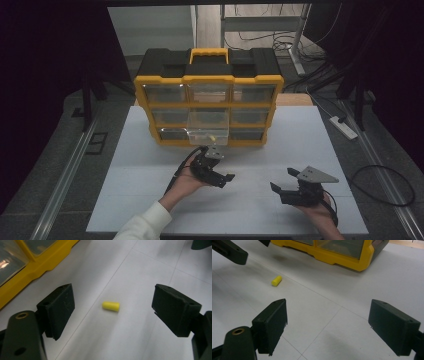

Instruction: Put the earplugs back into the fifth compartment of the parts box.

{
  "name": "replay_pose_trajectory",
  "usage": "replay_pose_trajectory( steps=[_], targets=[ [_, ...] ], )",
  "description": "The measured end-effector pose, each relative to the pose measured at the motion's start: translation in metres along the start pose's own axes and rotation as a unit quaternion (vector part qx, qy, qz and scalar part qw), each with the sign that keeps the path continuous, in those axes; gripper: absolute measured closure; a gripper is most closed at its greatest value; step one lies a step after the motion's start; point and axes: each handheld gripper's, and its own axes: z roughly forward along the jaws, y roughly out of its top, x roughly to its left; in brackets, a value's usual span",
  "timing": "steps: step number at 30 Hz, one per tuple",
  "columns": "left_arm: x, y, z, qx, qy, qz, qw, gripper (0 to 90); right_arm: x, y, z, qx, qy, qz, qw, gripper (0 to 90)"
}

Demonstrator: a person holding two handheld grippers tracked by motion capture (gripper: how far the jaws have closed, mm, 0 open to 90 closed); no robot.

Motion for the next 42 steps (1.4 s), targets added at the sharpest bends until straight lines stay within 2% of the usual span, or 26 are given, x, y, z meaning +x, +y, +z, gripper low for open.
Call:
replay_pose_trajectory(
  steps=[4,6,17,18,21,23,30,34,42],
  targets=[
    [0.004,0.002,0.01,0.011,-0.001,-0.002,0.9999,18.5,0.0,0.0,0.0,0.0,0.001,0.0,1.0,16.5],
    [0.004,0.002,0.016,0.019,0.005,-0.012,0.9997,17.9,0.0,0.0,0.0,0.0,0.002,-0.001,1.0,16.5],
    [0.005,0.001,0.037,0.047,-0.003,0.004,0.9989,17.8,0.001,0.0,0.0,0.0,0.001,-0.001,1.0,16.5],
    [0.006,0.0,0.04,0.059,-0.002,0.012,0.9982,17.7,0.001,0.0,0.0,0.0,0.001,-0.002,1.0,16.5],
    [0.006,-0.001,0.043,0.064,-0.002,0.012,0.9979,18.3,0.0,0.0,0.0,0.003,0.0,-0.001,1.0,16.5],
    [0.006,-0.001,0.044,0.066,-0.006,0.017,0.9976,22.2,0.0,0.0,0.001,0.003,-0.001,0.0,1.0,16.5],
    [0.001,0.0,0.045,0.073,0.007,0.046,0.9962,32.6,0.0,0.0,0.0,0.003,-0.002,0.0,1.0,16.5],
    [-0.002,0.0,0.046,0.078,-0.001,0.055,0.9955,44.1,0.0,0.0,0.001,0.003,-0.002,0.001,1.0,16.5],
    [0.0,0.0,0.047,0.08,-0.006,0.049,0.9956,50.7,0.0,0.0,0.0,0.003,-0.001,0.001,1.0,16.5]
  ],
)
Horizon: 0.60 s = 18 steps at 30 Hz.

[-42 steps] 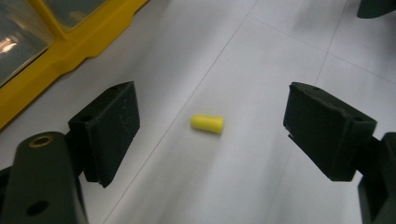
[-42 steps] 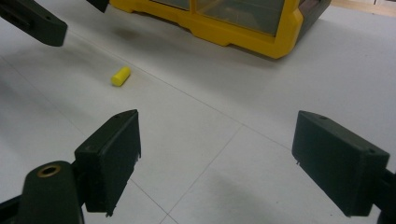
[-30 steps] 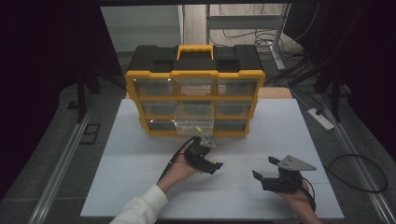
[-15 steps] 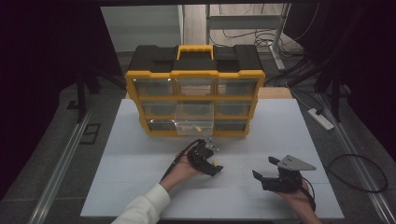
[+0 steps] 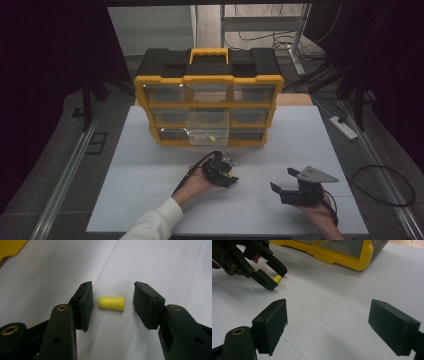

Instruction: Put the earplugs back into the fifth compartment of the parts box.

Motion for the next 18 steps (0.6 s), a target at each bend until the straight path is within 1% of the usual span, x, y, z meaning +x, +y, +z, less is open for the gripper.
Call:
replay_pose_trajectory(
  steps=[2,3,4,6,7,8,10,12,14,16,18],
  targets=[
    [0.0,0.0,-0.001,0.001,0.001,0.0,1.0,55.2,0.0,0.0,0.0,0.0,0.0,0.0,1.0,16.5],
    [0.0,0.0,-0.001,0.001,0.0,0.001,1.0,59.0,0.0,0.0,0.0,0.0,0.0,0.0,1.0,16.5],
    [0.0,0.0,-0.002,0.005,-0.001,0.006,1.0,65.9,0.0,0.0,0.0,-0.001,0.0,0.0,1.0,16.5],
    [-0.002,0.0,-0.003,0.004,0.003,0.012,0.9999,68.1,0.0,0.0,0.0,-0.001,0.0,0.0,1.0,16.5],
    [-0.002,0.0,-0.003,0.004,0.003,0.012,0.9999,69.1,0.0,0.0,0.0,-0.001,0.0,0.0,1.0,16.5],
    [-0.003,0.0,-0.004,0.003,0.008,0.015,0.9998,69.6,0.0,0.0,0.0,0.0,0.0,0.0,1.0,16.5],
    [-0.006,0.002,-0.008,-0.011,0.009,0.018,0.9997,70.2,0.0,0.0,0.0,-0.001,-0.001,0.0,1.0,16.5],
    [-0.007,0.003,-0.01,-0.014,0.009,0.02,0.9997,70.4,0.0,0.0,0.0,-0.001,-0.001,0.0,1.0,16.5],
    [-0.008,0.003,-0.015,-0.023,0.007,0.019,0.9995,70.4,0.0,0.0,0.0,-0.001,-0.001,0.0,1.0,16.5],
    [-0.009,0.002,-0.022,-0.038,0.004,0.012,0.9992,70.4,0.0,0.0,-0.001,-0.001,-0.001,0.0,1.0,16.5],
    [-0.01,0.002,-0.029,-0.049,0.006,0.012,0.9987,70.4,0.0,0.0,0.0,-0.001,-0.001,0.0,1.0,16.5]
  ],
)
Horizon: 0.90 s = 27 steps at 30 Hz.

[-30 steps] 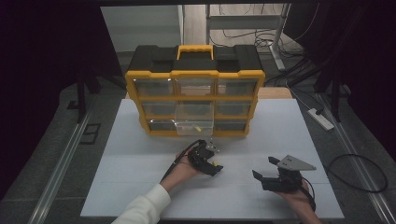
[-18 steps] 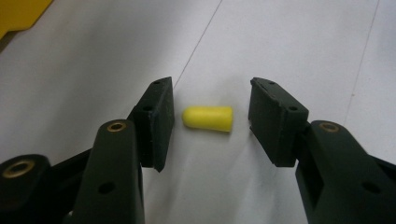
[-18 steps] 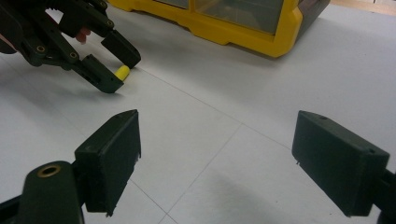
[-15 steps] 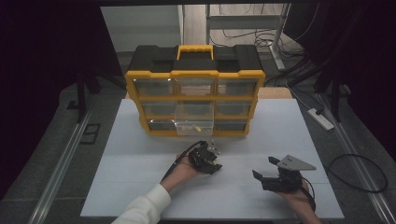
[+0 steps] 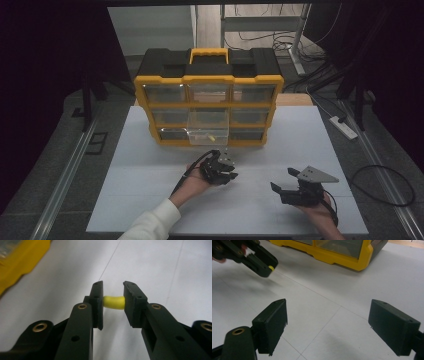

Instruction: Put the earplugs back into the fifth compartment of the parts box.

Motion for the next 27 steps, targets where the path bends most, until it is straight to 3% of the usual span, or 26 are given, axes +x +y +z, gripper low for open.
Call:
replay_pose_trajectory(
  steps=[5,9,18,27],
  targets=[
    [-0.003,0.0,-0.012,-0.027,0.002,-0.002,0.9996,70.3,0.0,0.0,0.0,0.001,0.0,-0.001,1.0,16.6],
    [-0.005,0.0,-0.023,-0.053,-0.007,-0.017,0.9984,70.2,0.0,0.0,0.0,0.001,-0.001,0.0,1.0,16.5],
    [-0.008,-0.003,-0.054,-0.104,0.01,-0.023,0.9943,70.3,0.0,0.0,0.0,0.002,-0.002,-0.001,1.0,16.5],
    [-0.006,0.001,-0.078,-0.134,0.018,-0.025,0.9905,69.9,0.0,0.0,0.001,0.003,-0.003,-0.001,1.0,16.6]
  ],
)
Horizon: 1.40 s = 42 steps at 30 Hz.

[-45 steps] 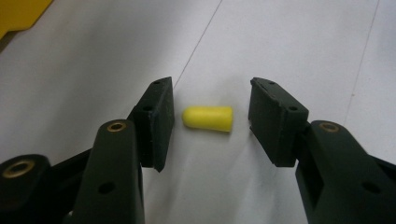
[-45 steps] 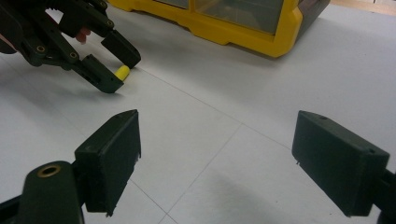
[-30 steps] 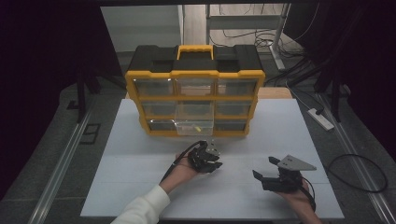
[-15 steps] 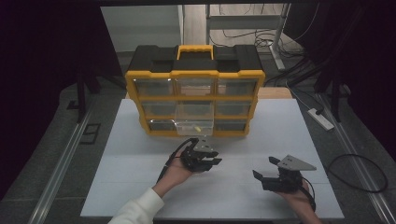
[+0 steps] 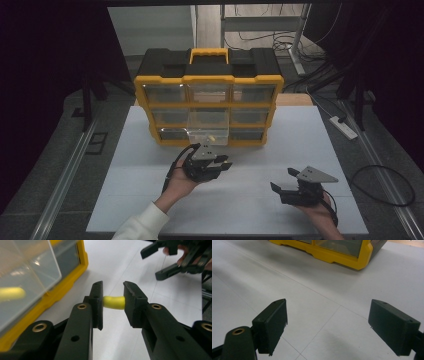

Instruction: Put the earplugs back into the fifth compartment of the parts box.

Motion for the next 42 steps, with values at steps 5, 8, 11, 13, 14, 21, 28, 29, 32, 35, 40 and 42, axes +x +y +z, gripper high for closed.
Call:
replay_pose_trajectory(
  steps=[5,8,11,13,14,21,28,29,32,35,40,42],
  targets=[
    [0.004,0.013,-0.017,-0.029,0.01,-0.002,0.9995,69.9,0.0,0.0,0.0,-0.001,-0.001,-0.001,1.0,16.6],
    [0.008,0.02,-0.027,-0.042,0.019,-0.001,0.999,69.7,0.0,0.0,0.0,0.0,0.0,0.0,1.0,16.6],
    [0.012,0.027,-0.035,-0.05,0.02,-0.003,0.9986,69.4,0.0,0.0,0.0,0.001,-0.001,0.0,1.0,16.6],
    [0.016,0.032,-0.04,-0.053,0.026,-0.003,0.9982,69.4,0.0,0.0,0.0,-0.001,-0.002,0.0,1.0,16.6],
    [0.018,0.035,-0.042,-0.056,0.028,-0.004,0.998,69.5,0.0,0.0,0.0,-0.002,-0.002,0.001,1.0,16.6],
    [0.03,0.051,-0.051,-0.068,0.045,-0.008,0.9966,69.4,0.0,0.0,-0.001,-0.004,-0.005,0.001,1.0,16.7],
    [0.048,0.06,-0.05,-0.068,0.065,-0.021,0.9954,69.5,0.0,0.0,-0.001,-0.004,-0.004,-0.001,1.0,16.7],
    [0.051,0.061,-0.049,-0.066,0.069,-0.024,0.9951,69.6,0.0,0.0,-0.001,-0.004,-0.004,-0.001,1.0,16.7],
    [0.059,0.061,-0.047,-0.064,0.077,-0.033,0.9944,69.5,0.0,0.0,-0.001,-0.004,-0.003,-0.001,1.0,16.7],
    [0.064,0.061,-0.046,-0.062,0.085,-0.038,0.9937,69.5,0.0,0.0,-0.001,-0.004,-0.002,0.0,1.0,16.7],
    [0.072,0.058,-0.041,-0.051,0.095,-0.046,0.9931,68.9,0.0,0.0,-0.001,-0.003,-0.002,-0.001,1.0,16.7],
    [0.073,0.058,-0.041,-0.052,0.1,-0.048,0.9925,67.6,0.0,0.0,-0.001,-0.004,-0.003,0.001,1.0,16.7]
  ],
)
